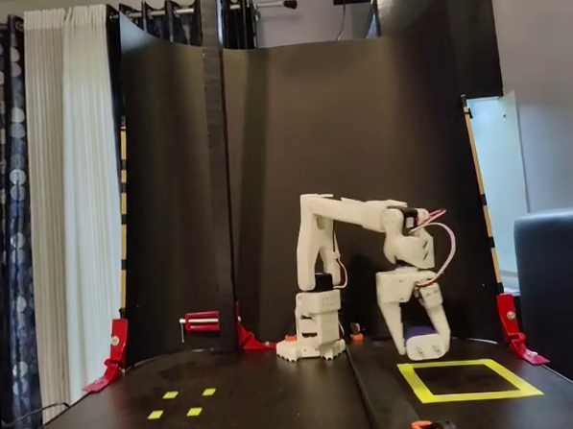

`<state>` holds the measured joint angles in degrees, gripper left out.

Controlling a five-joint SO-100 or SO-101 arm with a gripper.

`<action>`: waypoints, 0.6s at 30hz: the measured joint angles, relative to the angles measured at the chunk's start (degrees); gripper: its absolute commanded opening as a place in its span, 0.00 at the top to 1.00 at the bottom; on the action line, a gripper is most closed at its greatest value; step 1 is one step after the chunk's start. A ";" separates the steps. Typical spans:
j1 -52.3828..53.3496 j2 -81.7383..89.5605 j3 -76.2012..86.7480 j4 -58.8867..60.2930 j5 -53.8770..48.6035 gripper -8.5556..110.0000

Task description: Grasp a block and put it in the designated area.

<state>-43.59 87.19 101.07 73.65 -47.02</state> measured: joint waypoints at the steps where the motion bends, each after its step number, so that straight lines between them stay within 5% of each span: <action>1: -0.79 0.00 0.35 -0.26 0.70 0.77; 18: -6.42 -2.72 0.70 -6.77 5.54 0.77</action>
<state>-50.01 84.46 101.78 66.88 -41.48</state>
